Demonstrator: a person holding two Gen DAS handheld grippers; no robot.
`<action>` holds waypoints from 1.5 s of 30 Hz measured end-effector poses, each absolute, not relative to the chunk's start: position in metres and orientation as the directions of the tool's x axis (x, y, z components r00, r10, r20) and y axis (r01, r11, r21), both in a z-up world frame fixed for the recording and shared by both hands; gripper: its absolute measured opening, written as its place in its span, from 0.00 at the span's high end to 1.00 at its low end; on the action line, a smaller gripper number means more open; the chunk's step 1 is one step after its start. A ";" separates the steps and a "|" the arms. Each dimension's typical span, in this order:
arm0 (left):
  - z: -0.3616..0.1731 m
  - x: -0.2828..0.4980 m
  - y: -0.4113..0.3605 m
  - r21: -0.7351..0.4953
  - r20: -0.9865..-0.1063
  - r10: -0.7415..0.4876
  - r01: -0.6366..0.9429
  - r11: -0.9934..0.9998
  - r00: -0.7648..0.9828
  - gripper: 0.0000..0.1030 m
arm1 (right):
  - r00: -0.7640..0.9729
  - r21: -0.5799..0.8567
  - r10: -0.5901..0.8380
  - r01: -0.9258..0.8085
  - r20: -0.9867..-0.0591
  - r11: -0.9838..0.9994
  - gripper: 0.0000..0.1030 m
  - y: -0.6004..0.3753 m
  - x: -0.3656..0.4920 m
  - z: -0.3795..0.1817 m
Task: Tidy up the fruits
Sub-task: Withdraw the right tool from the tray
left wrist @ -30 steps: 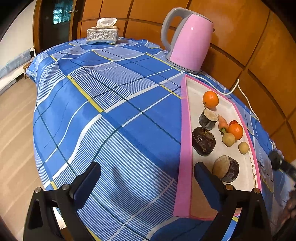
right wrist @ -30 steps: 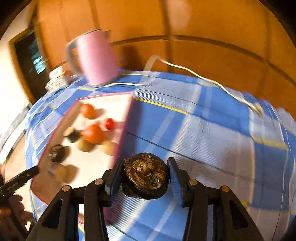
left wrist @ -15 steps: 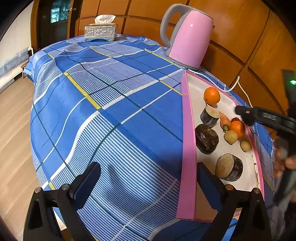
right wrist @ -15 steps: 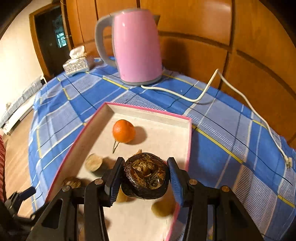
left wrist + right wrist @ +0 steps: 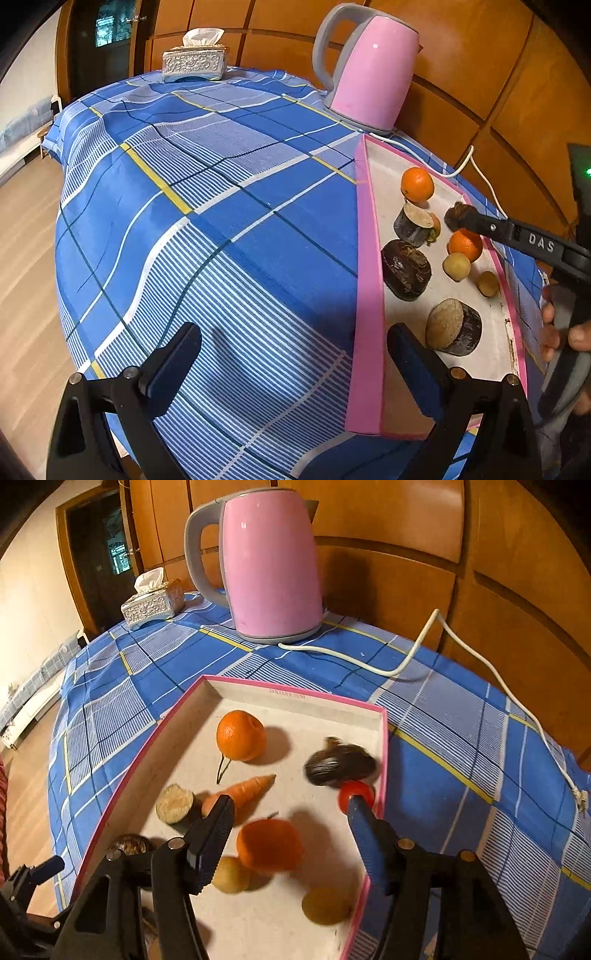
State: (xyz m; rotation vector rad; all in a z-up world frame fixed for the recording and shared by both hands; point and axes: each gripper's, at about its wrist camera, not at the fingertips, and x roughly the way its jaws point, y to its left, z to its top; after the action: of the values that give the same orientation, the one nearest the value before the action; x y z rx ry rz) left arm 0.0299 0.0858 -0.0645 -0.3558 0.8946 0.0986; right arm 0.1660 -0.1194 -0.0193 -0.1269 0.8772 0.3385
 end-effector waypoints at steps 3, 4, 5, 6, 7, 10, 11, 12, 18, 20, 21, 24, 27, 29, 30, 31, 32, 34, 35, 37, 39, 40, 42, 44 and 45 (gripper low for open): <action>-0.063 0.028 0.083 -0.258 -0.775 -0.065 -0.221 0.941 0.628 0.02 | 0.602 0.025 0.234 -0.335 -0.763 0.942 0.37 -0.121 0.158 -0.017; -0.062 0.027 0.082 -0.256 -0.775 -0.065 -0.219 0.941 0.629 0.02 | 0.606 0.026 0.235 -0.333 -0.760 0.943 0.37 -0.122 0.155 -0.017; -0.061 0.026 0.081 -0.255 -0.774 -0.065 -0.216 0.943 0.630 0.02 | 0.608 0.028 0.236 -0.331 -0.758 0.943 0.37 -0.123 0.151 -0.016; -0.061 0.025 0.081 -0.254 -0.773 -0.065 -0.213 0.943 0.631 0.02 | 0.611 0.026 0.234 -0.329 -0.756 0.944 0.37 -0.124 0.148 -0.016; -0.060 0.024 0.080 -0.253 -0.772 -0.065 -0.212 0.944 0.632 0.02 | 0.615 0.023 0.231 -0.327 -0.754 0.945 0.37 -0.124 0.145 -0.015; -0.058 0.022 0.078 -0.251 -0.771 -0.064 -0.210 0.945 0.634 0.02 | 0.627 0.019 0.222 -0.313 -0.747 0.950 0.37 -0.127 0.136 -0.015; -0.057 0.022 0.078 -0.251 -0.770 -0.064 -0.209 0.945 0.635 0.02 | 0.631 0.021 0.220 -0.307 -0.744 0.952 0.37 -0.129 0.133 -0.014; -0.056 0.021 0.078 -0.250 -0.768 -0.064 -0.207 0.946 0.637 0.02 | 0.637 0.020 0.215 -0.299 -0.740 0.954 0.37 -0.130 0.129 -0.013; -0.051 0.018 0.074 -0.230 -0.764 -0.055 -0.192 0.954 0.643 0.02 | 0.678 -0.002 0.182 -0.261 -0.712 0.965 0.37 -0.134 0.106 -0.007; -0.049 0.017 0.072 -0.223 -0.760 -0.052 -0.186 0.957 0.647 0.02 | 0.688 0.002 0.175 -0.245 -0.704 0.970 0.37 -0.136 0.098 -0.005; -0.048 0.016 0.071 -0.220 -0.758 -0.050 -0.183 0.958 0.650 0.02 | 0.696 0.003 0.171 -0.236 -0.698 0.972 0.37 -0.138 0.092 -0.003; -0.044 0.014 0.070 -0.205 -0.749 -0.035 -0.182 0.962 0.661 0.02 | 0.712 -0.006 0.147 -0.208 -0.686 0.978 0.37 -0.143 0.078 -0.002; -0.041 0.012 0.068 -0.189 -0.744 -0.019 -0.184 0.965 0.668 0.00 | 0.719 0.005 0.126 -0.167 -0.683 0.986 0.37 -0.149 0.065 -0.004; -0.038 0.009 0.068 -0.181 -0.735 -0.007 -0.187 0.966 0.678 0.00 | 0.726 0.000 0.098 -0.134 -0.681 0.991 0.37 -0.153 0.055 -0.007; -0.036 0.008 0.067 -0.176 -0.731 -0.001 -0.188 0.966 0.682 0.00 | 0.731 -0.005 0.084 -0.119 -0.677 0.993 0.37 -0.154 0.050 -0.008; -0.034 0.008 0.067 -0.175 -0.728 0.003 -0.189 0.966 0.686 0.00 | 0.734 -0.007 0.073 -0.106 -0.675 0.994 0.37 -0.156 0.047 -0.009; -0.033 0.007 0.067 -0.173 -0.724 0.006 -0.190 0.966 0.690 0.00 | 0.738 -0.011 0.054 -0.084 -0.673 0.996 0.37 -0.158 0.041 -0.010; -0.030 0.005 0.066 -0.165 -0.716 0.015 -0.191 0.968 0.698 0.00 | 0.745 -0.024 0.023 -0.052 -0.667 0.998 0.37 -0.160 0.034 -0.012; -0.029 0.004 0.065 -0.163 -0.714 0.018 -0.190 0.968 0.700 0.00 | 0.747 -0.030 0.009 -0.038 -0.665 0.999 0.37 -0.162 0.030 -0.012; -0.026 0.003 0.064 -0.159 -0.710 0.021 -0.190 0.969 0.704 0.00 | 0.747 -0.038 -0.007 -0.024 -0.665 0.999 0.36 -0.165 0.024 -0.015; -0.025 0.003 0.062 -0.156 -0.710 0.023 -0.189 0.970 0.704 0.00 | 0.742 -0.040 -0.010 -0.023 -0.670 0.999 0.36 -0.167 0.020 -0.017; -0.024 0.002 0.062 -0.150 -0.708 0.029 -0.191 0.970 0.706 0.00 | 0.742 -0.041 -0.012 -0.021 -0.670 0.999 0.36 -0.168 0.019 -0.018; -0.022 0.001 0.061 -0.136 -0.701 0.048 -0.199 0.971 0.711 0.00 | 0.744 -0.051 -0.016 -0.024 -0.668 0.998 0.36 -0.168 0.015 -0.019; -0.020 0.000 0.062 -0.143 -0.697 0.045 -0.200 0.969 0.716 0.00 | 0.746 -0.056 -0.014 -0.032 -0.666 0.998 0.36 -0.167 0.013 -0.019; -0.019 -0.001 0.062 -0.151 -0.693 0.039 -0.198 0.968 0.719 0.00 | 0.747 -0.058 -0.012 -0.036 -0.665 0.998 0.36 -0.166 0.012 -0.019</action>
State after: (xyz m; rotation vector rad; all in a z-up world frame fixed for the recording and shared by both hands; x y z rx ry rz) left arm -0.0008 0.0624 -0.0195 -0.2217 0.7580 0.1320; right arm 0.0123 -0.1664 -0.0188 -0.0681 0.7275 0.0130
